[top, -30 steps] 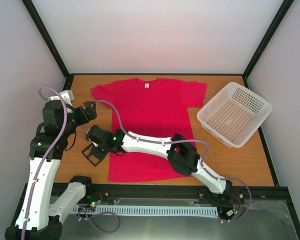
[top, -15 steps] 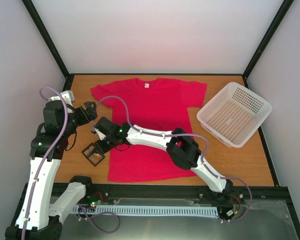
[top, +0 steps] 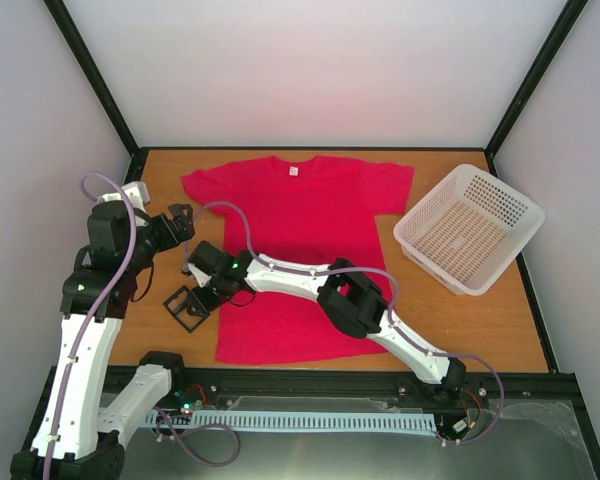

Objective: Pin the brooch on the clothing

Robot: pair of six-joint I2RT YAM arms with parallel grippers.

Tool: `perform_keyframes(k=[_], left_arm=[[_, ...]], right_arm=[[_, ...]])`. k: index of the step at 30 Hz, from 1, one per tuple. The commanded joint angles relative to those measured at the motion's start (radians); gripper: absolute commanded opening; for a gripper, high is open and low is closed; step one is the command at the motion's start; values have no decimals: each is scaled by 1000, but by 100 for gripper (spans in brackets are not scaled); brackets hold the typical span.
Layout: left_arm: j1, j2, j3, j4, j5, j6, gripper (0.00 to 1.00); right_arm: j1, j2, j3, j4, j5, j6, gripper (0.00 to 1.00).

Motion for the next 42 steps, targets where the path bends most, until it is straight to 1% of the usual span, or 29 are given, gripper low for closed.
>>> perform_keyframes(k=[1,7,15,18,28,35,40,42], left_arm=[[5,-9,0,27,8,13,100],[5,-10,-5,28,11,10,100],[5,-11,-9,33,18,10,100],[5,-10,-8,35,20,10,100],[5,-10,-8,36,30,2,100],[6,-7,-8,36,34,1,100],[5,-9,-11,36,35,0,100],[5,-9,-14,38,37,-1,100]], right_arm=[[-4,44,50,-35,1,-12,52],[-3,82,105,-89,34,-19,49],[-2,79,117,-121,70,-19,38],[-3,76,156,-137,81,-24,33],[-3,50,173,-139,55,-24,23],[-2,41,166,-122,-7,-8,24],[3,4,84,-51,-37,15,26],[3,8,77,-42,-54,24,26]])
